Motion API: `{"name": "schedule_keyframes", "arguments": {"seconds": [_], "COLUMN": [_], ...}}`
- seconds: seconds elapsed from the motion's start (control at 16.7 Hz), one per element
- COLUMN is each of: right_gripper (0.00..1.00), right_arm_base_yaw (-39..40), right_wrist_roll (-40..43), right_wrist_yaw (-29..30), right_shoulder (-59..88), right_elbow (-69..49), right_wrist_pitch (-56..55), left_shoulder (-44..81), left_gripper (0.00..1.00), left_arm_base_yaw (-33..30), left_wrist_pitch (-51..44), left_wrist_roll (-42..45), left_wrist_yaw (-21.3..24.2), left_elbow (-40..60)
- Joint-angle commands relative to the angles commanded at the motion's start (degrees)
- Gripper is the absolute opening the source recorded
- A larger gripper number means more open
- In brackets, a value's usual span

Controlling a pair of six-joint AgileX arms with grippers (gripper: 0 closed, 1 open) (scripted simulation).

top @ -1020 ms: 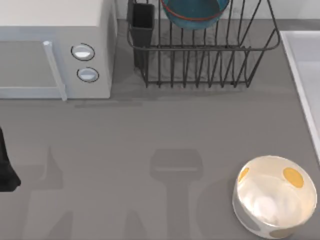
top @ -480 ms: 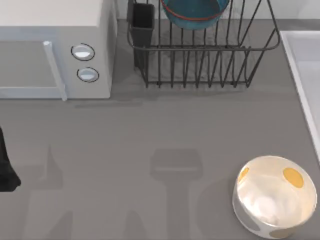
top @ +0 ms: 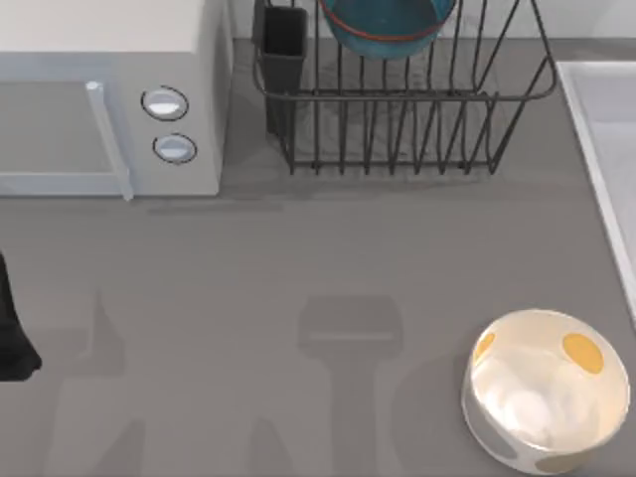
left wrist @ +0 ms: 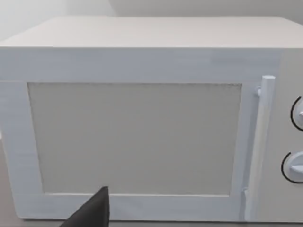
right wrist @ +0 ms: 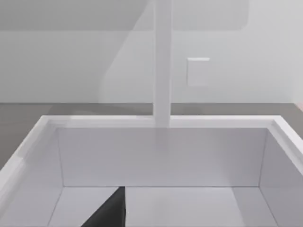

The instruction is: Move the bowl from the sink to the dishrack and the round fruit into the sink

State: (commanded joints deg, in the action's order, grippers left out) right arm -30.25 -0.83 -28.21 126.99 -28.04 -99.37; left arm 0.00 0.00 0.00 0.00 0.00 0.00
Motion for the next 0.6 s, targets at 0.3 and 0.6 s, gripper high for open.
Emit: {"name": "schedule_keyframes", "arguments": {"seconds": [0.3, 0.6], "right_gripper": [1.00, 1.00], "right_arm_base_yaw": [0.0, 1.2], "right_wrist_roll": [0.0, 0.0], "right_wrist_yaw": [0.0, 0.5], "right_shoulder": [0.0, -2.8], "right_elbow": [0.0, 1.4], "right_wrist_pitch": [0.0, 3.2], "left_shoulder": [0.0, 0.0], "left_gripper": [1.00, 1.00], "left_arm_base_yaw": [0.0, 0.0], "left_wrist_pitch": [0.0, 0.0], "left_wrist_roll": [0.0, 0.0], "left_wrist_yaw": [0.0, 0.0], "left_elbow": [0.0, 0.0]}}
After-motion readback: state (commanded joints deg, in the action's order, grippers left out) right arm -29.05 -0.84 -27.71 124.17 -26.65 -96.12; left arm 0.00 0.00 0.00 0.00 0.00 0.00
